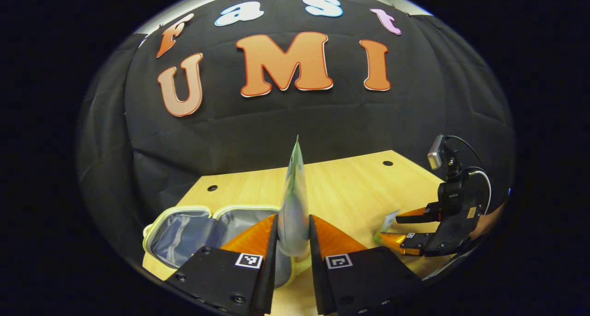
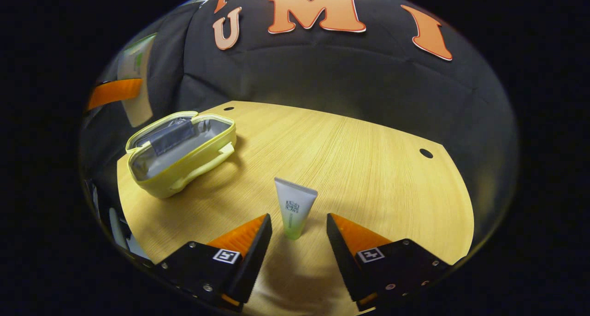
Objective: First open the suitcase, pack the skin care products into it, and then close the suitcase.
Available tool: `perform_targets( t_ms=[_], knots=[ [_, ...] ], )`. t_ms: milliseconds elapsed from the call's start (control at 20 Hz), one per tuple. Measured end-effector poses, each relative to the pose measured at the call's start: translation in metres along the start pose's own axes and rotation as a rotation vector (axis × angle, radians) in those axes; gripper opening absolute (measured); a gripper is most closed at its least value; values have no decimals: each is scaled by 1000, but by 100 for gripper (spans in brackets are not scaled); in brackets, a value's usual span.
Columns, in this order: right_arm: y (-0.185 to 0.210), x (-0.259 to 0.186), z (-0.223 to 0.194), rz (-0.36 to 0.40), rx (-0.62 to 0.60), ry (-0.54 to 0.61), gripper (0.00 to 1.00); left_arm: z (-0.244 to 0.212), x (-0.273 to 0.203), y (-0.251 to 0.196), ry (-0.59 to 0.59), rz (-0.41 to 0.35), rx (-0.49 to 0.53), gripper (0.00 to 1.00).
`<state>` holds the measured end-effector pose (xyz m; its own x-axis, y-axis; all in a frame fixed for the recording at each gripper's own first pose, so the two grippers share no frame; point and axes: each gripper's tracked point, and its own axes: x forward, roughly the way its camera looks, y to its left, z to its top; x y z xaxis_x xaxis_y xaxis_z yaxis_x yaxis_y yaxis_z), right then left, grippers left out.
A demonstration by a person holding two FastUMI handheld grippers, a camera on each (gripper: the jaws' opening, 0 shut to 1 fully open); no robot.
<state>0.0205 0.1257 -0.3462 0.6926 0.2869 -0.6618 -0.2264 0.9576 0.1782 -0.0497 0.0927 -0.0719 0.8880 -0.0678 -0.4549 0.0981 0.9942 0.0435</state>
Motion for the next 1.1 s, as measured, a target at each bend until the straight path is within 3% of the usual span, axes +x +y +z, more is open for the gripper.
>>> perform_targets(
  t_ms=[250, 300, 500, 850, 1100],
  knots=[
    [6, 18, -15, 23, -13, 54, 51, -6, -12, 28, 31, 72, 3, 36],
    [8, 18, -14, 29, -6, 51, 35, -6, -14, 33, 30, 83, 3, 35],
    [17, 5, -2, 79, 25, 44, 35, -9, -14, 50, 39, 116, -23, 35],
    [45, -37, 60, 145, 3, -85, 35, -16, -10, 92, 54, 164, -33, 35],
    [68, -54, 93, 116, -39, -157, 34, -28, 6, 116, 64, 94, -43, 35]
  ],
)
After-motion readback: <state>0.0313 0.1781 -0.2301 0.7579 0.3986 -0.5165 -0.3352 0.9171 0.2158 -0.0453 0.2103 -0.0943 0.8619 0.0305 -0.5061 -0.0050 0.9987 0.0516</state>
